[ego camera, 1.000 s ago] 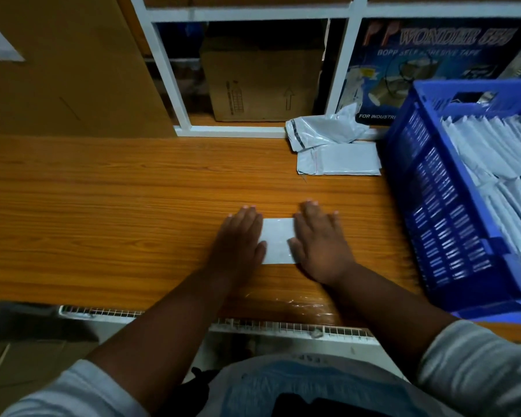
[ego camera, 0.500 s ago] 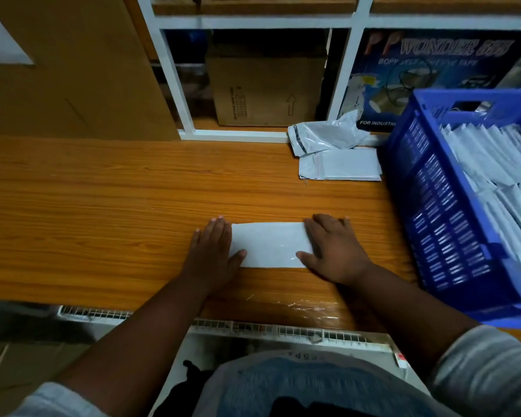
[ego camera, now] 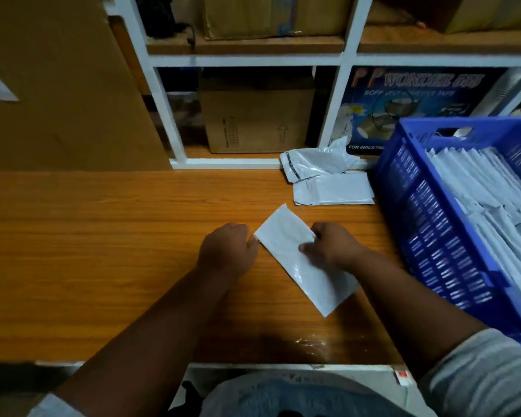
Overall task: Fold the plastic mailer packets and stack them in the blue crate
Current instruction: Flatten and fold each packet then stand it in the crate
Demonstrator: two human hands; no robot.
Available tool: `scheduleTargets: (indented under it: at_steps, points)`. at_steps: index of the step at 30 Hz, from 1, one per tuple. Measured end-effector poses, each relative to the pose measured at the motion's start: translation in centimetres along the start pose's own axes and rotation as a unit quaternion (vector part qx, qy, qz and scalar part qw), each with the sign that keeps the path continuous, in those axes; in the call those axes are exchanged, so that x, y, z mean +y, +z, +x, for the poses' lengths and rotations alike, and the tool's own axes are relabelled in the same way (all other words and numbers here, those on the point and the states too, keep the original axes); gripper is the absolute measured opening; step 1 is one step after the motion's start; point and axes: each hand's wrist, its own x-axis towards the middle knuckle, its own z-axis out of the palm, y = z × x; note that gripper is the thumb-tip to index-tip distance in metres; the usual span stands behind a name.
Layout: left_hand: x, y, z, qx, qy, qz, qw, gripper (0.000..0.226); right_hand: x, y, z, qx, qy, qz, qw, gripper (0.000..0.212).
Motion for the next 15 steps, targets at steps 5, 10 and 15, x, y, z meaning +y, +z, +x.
scheduleTargets:
  at_steps: [5, 10, 15]
  points:
    - [3.8, 0.1, 4.3, 0.017, 0.079, -0.026, 0.996, 0.037, 0.9, -8.6, -1.9, 0.107, 0.041, 0.013, 0.993, 0.028]
    - [10.3, -0.2, 8.6, 0.015, 0.176, -0.112, 0.978, 0.033, 2.8, -16.4, -5.8, 0.229, 0.101, -0.016, 0.968, 0.041]
    - [18.8, -0.9, 10.3, 0.004, 0.250, -0.168, 0.954, 0.035, 5.9, -23.4, -11.7, 0.328, 0.169, -0.011, 0.929, 0.040]
